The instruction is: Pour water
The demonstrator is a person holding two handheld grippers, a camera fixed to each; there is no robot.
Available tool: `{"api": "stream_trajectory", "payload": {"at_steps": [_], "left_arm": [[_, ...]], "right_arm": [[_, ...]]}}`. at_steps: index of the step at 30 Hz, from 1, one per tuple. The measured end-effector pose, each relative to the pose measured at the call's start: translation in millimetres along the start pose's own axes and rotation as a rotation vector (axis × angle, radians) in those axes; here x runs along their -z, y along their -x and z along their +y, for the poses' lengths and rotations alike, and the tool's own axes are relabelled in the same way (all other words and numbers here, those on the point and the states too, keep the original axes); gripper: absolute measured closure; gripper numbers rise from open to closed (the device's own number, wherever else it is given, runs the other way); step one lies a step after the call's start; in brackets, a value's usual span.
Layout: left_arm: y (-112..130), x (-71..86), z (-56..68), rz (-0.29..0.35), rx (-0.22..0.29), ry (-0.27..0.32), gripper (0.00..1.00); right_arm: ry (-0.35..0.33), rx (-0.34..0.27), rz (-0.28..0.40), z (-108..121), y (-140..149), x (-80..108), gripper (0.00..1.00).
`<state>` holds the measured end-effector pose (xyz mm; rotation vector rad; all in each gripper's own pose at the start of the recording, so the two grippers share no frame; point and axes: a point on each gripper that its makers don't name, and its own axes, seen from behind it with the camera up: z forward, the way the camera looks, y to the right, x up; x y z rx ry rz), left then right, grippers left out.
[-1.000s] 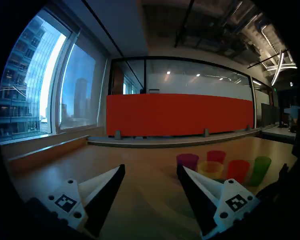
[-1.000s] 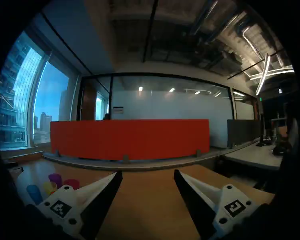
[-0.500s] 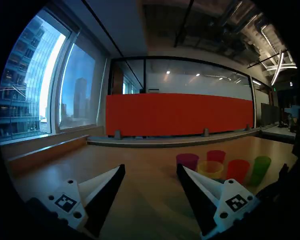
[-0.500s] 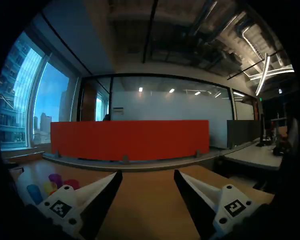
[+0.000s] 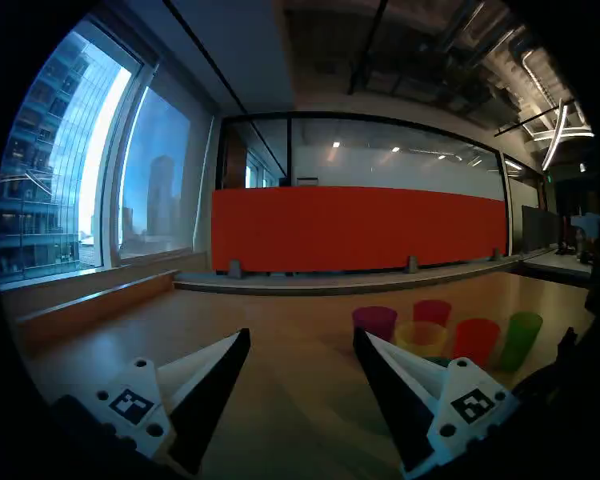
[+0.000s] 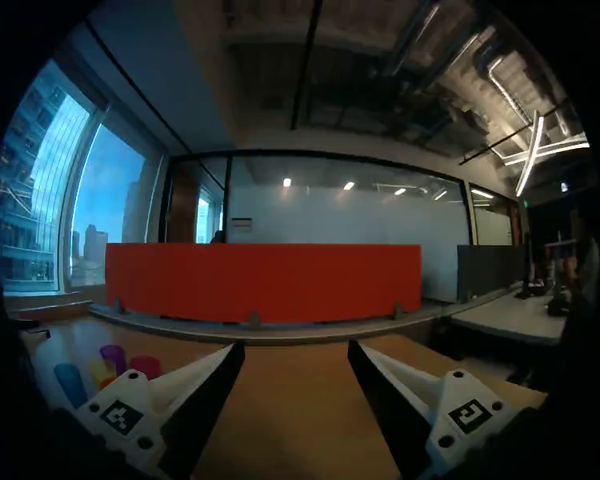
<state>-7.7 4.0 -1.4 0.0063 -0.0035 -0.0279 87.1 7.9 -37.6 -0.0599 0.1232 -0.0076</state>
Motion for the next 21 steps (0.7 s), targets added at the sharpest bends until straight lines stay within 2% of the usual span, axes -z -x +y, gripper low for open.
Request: {"api": "stream_trajectory", "payload": {"at_steps": [6,15,21], "left_arm": [[0.1,0.0,-0.2,0.0,0.0,0.0,0.04],[0.4,-0.1,-0.2,0.0,0.0,0.0,0.04],[0.2,0.0,-0.3,0.0,-0.001,0.0,0.04]], "right_arm": [[-0.017,0.023,0.006,-1.1,4.0,-2.5,0.0],[-0.049,0.088,-0.004,-9.1,21.1,-12.7,0.0],[-0.075,0.074,-0.006,-16.6,33.1,-23.3,0.0]]}}
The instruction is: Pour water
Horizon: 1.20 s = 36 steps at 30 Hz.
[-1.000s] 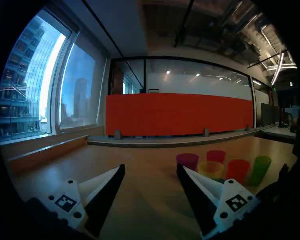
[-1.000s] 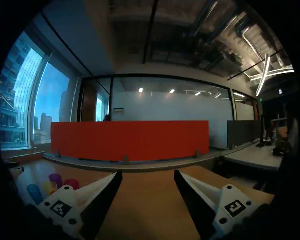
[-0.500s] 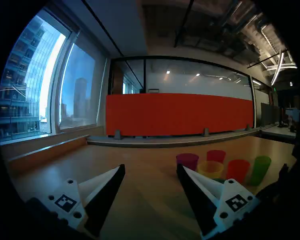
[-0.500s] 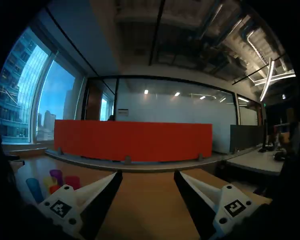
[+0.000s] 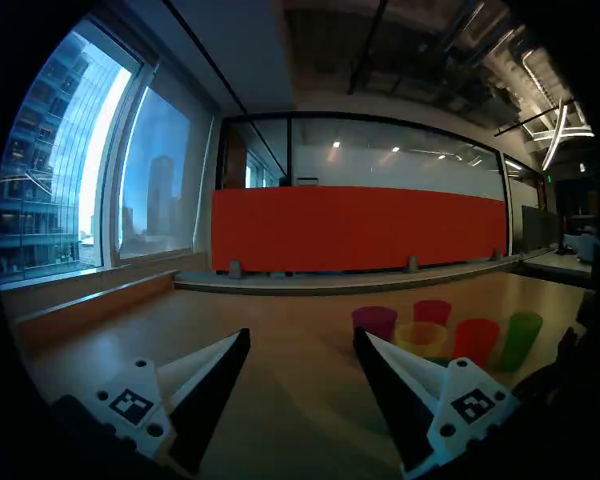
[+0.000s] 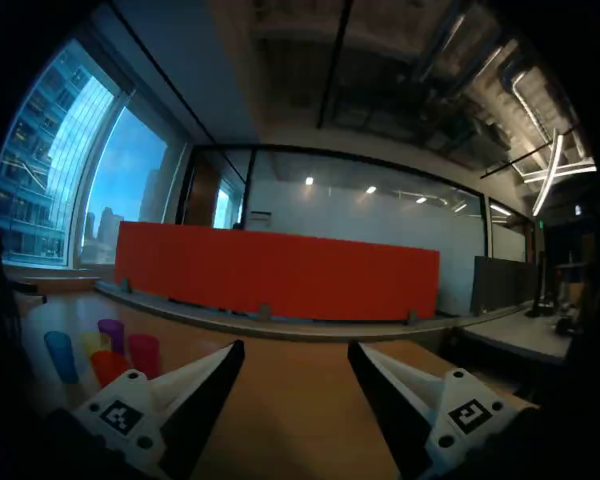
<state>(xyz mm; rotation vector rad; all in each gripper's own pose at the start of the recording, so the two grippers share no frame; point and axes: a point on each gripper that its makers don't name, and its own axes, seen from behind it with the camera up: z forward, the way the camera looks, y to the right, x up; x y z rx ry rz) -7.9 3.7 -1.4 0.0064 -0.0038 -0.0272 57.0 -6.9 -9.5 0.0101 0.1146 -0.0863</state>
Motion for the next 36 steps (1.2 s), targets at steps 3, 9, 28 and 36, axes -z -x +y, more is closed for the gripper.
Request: {"api": "stream_trajectory", "payload": {"at_steps": [3,9,28,36], "left_arm": [[-0.1,0.2,0.0,0.0,0.0,0.0,0.04],[0.4,0.1,-0.4,0.0,0.0,0.0,0.04],[0.1,-0.2,-0.3,0.0,0.0,0.0,0.04],[-0.3,-0.5,-0.4,0.0,0.0,0.0,0.04]], "right_arm": [[-0.01,-0.019,-0.013,-2.8,9.2,-4.1,0.0],[-0.015,-0.038,-0.014,-4.0,22.6,-8.8,0.0],[-0.007,-0.082,-0.055,0.3,54.7,-11.8,0.0],[-0.008,-0.086,-0.072,-1.2,62.6,-11.9,0.0]]}}
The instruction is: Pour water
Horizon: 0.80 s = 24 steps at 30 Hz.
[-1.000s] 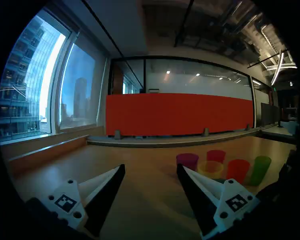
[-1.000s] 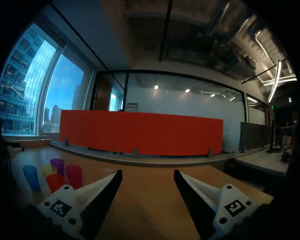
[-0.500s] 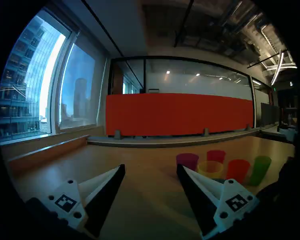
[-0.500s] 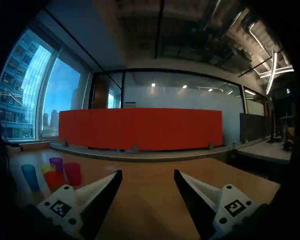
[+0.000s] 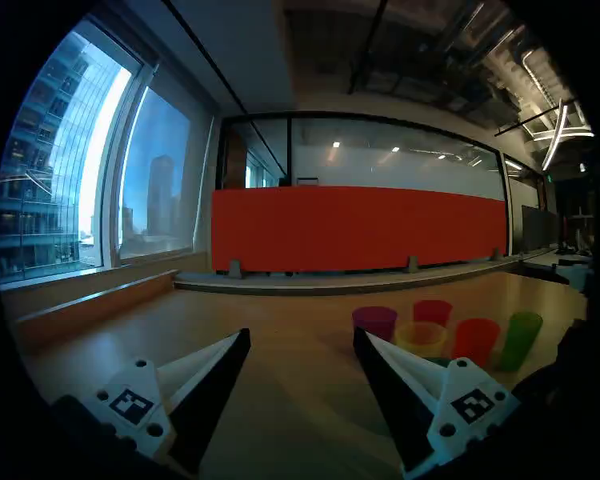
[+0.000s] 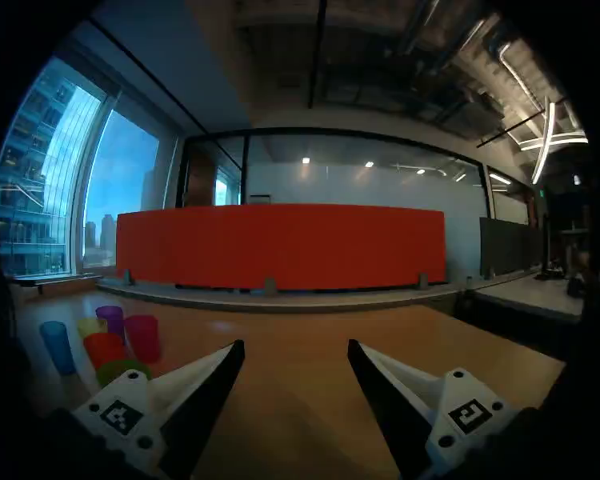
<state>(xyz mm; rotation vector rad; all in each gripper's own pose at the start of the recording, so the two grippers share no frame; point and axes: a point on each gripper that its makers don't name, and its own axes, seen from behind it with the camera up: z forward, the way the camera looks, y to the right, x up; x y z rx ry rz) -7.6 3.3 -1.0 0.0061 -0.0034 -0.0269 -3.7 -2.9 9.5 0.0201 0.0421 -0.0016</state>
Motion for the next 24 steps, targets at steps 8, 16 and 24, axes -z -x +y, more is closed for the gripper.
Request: {"api": "stream_trajectory", "payload": {"at_steps": [8,16,24], "left_arm": [[0.5,-0.1,0.4,0.0,0.0,0.0,0.04],[0.4,-0.1,0.3,0.0,0.0,0.0,0.04],[0.5,0.1,0.3,0.0,0.001,0.0,0.04]], "right_arm": [[0.007,-0.002,-0.02,0.4,4.1,-0.5,0.0],[0.007,-0.004,-0.021,0.3,3.3,-0.7,0.0],[0.006,-0.005,-0.021,0.1,3.1,0.0,0.0]]}}
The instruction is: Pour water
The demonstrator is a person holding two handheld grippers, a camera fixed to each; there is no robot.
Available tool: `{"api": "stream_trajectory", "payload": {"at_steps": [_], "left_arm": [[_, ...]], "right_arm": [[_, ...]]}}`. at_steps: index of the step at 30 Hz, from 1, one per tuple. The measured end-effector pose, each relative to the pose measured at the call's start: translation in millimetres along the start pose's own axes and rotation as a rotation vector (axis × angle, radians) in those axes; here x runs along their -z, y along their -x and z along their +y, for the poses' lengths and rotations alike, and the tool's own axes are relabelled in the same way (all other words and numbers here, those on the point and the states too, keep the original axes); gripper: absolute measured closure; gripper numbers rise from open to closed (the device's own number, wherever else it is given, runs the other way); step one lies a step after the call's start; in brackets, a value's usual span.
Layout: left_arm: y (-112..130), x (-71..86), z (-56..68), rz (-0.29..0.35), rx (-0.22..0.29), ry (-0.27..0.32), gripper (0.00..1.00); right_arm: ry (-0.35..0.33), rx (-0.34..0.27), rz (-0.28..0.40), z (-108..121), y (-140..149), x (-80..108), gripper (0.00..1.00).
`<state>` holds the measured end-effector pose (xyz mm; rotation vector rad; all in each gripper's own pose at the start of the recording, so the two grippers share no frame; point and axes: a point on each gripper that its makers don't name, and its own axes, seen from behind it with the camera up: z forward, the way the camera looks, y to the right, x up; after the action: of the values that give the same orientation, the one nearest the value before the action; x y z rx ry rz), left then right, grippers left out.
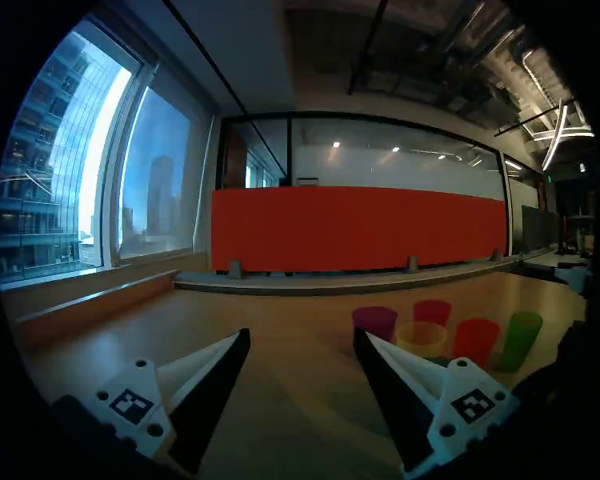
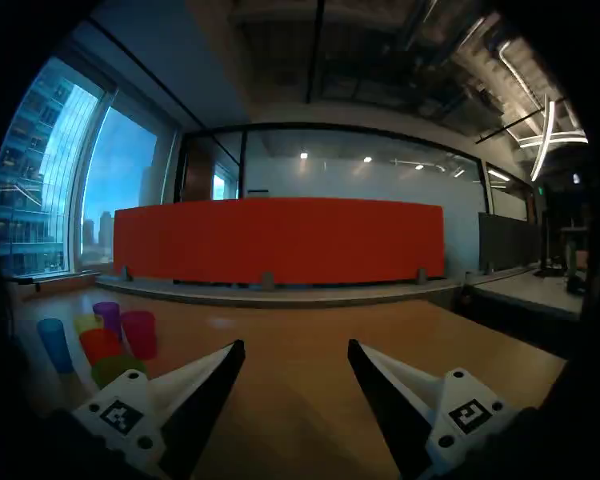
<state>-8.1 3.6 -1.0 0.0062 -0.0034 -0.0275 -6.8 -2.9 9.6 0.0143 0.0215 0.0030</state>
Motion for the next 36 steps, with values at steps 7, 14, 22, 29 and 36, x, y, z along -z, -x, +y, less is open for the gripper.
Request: {"api": "stream_trajectory", "payload": {"at_steps": [7,14,22,29,36], "left_arm": [[-0.3,-0.1,0.1,0.0,0.0,0.0,0.04],[-0.5,0.3,0.2,0.0,0.0,0.0,0.04],[-0.3,0.6,0.1,0.0,0.0,0.0,0.04],[-0.1,1.1,-0.1,0.0,0.0,0.0,0.04],[-0.2,0.5,-0.3,0.0,0.0,0.0,0.04]], "right_arm": [[0.0,0.0,0.0,1.4,0.5,-0.2,0.0],[0.0,-0.001,-0.001,1.7,0.5,-0.6,0.0],[-0.001,-0.001,-0.002,1.3,0.7,-0.1,0.0],[-0.001,0.0,-0.002,1.7,1.2,-0.4,0.0],[-0.001,-0.001,-0.002,2.5,2.3,-0.7,0.0]]}}
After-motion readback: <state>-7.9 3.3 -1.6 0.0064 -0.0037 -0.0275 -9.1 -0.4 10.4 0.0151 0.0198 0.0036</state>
